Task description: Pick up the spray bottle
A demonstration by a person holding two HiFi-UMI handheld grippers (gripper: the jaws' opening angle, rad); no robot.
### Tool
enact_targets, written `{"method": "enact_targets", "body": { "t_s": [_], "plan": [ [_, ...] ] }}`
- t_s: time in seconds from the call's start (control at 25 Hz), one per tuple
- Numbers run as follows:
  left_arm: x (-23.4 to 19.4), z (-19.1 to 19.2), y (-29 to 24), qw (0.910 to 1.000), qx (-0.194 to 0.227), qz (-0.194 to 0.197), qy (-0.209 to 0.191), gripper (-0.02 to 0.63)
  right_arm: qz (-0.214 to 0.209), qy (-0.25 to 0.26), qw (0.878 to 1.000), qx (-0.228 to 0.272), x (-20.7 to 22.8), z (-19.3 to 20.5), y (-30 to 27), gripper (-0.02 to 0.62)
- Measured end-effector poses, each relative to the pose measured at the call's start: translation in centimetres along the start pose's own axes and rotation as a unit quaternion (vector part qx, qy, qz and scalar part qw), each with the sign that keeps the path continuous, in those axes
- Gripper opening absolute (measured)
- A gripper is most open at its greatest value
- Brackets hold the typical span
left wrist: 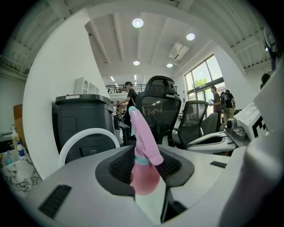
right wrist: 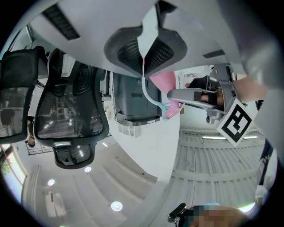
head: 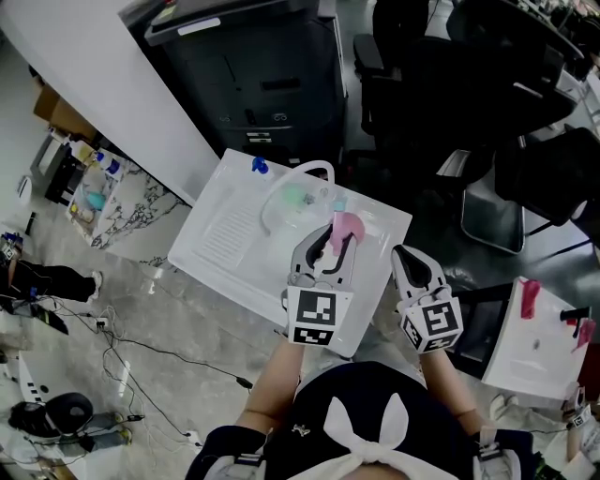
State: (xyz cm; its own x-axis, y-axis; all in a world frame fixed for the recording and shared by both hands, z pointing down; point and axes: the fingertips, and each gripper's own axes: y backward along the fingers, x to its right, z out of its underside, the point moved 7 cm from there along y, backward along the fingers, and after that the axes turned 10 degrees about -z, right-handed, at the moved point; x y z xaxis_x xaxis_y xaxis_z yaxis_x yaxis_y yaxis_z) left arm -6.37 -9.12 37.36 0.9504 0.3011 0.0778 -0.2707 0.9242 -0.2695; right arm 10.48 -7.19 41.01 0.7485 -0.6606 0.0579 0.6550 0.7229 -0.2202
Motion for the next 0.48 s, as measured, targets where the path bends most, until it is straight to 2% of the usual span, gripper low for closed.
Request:
{"method": "enact_targets", "body": {
  "t_s": [0.48],
  "plan": [
    [0.17,0.38,0.32,0.9999,-0.002,0.007,-0.011,0.15,-0.005,-0.001,1.0,-0.002,-0.43,0.08,-0.09,0.028]
  ]
}}
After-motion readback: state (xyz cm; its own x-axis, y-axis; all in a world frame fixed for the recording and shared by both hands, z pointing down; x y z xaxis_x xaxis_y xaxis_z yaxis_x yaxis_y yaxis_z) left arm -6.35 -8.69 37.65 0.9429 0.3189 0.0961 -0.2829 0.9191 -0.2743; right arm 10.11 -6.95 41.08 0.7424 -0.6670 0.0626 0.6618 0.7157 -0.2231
